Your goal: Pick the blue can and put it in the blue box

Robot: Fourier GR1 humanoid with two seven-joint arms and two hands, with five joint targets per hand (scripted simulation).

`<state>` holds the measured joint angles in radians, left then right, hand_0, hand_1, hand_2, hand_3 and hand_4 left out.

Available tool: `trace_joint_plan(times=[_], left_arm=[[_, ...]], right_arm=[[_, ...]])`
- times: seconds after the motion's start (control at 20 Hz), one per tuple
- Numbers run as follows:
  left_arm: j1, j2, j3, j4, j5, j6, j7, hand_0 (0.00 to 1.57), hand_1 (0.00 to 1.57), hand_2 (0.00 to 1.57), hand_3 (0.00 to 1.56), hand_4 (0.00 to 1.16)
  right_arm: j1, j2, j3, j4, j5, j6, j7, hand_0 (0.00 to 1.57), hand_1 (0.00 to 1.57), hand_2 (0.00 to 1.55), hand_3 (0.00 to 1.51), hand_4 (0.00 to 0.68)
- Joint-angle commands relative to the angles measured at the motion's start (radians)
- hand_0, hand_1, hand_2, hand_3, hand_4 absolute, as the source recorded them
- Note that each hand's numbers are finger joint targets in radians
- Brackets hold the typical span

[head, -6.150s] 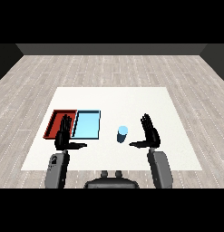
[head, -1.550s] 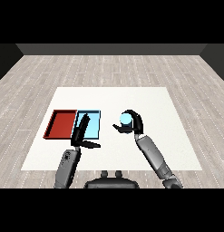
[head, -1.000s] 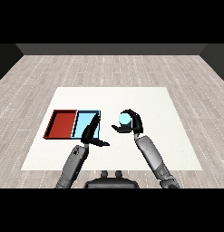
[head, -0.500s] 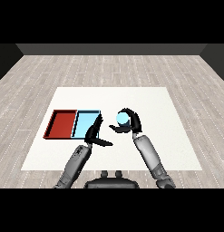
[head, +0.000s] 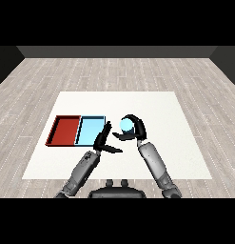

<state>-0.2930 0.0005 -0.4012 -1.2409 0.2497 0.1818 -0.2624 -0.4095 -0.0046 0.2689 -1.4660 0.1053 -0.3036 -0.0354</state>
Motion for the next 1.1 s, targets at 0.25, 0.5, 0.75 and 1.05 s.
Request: trace_joint_plan(times=[0.25,0.5,0.75,1.05], left_arm=[[0.026,-0.001,-0.082,0.030,0.050,0.048,-0.060,0.00,0.00,0.00,0.00,0.00],[0.032,0.007,-0.010,-0.029,-0.001,-0.015,-0.006,0.00,0.00,0.00,0.00,0.00],[-0.119,0.000,-0.098,0.149,0.153,0.070,-0.103,0.00,0.00,0.00,0.00,0.00],[-0.043,0.004,-0.033,0.059,0.071,-0.016,-0.077,0.00,0.00,0.00,0.00,0.00]], right_arm=[[0.021,0.004,0.107,0.004,0.005,-0.083,-0.030,1.48,1.48,1.46,1.39,0.609],[-0.071,0.005,0.153,0.067,-0.052,-0.105,-0.018,1.47,1.47,1.46,1.41,0.621],[-0.050,0.005,0.122,0.015,-0.066,-0.106,0.010,1.46,1.46,1.45,1.39,0.628],[-0.046,0.005,0.191,0.041,-0.150,-0.161,-0.038,1.46,1.46,1.45,1.39,0.589]])
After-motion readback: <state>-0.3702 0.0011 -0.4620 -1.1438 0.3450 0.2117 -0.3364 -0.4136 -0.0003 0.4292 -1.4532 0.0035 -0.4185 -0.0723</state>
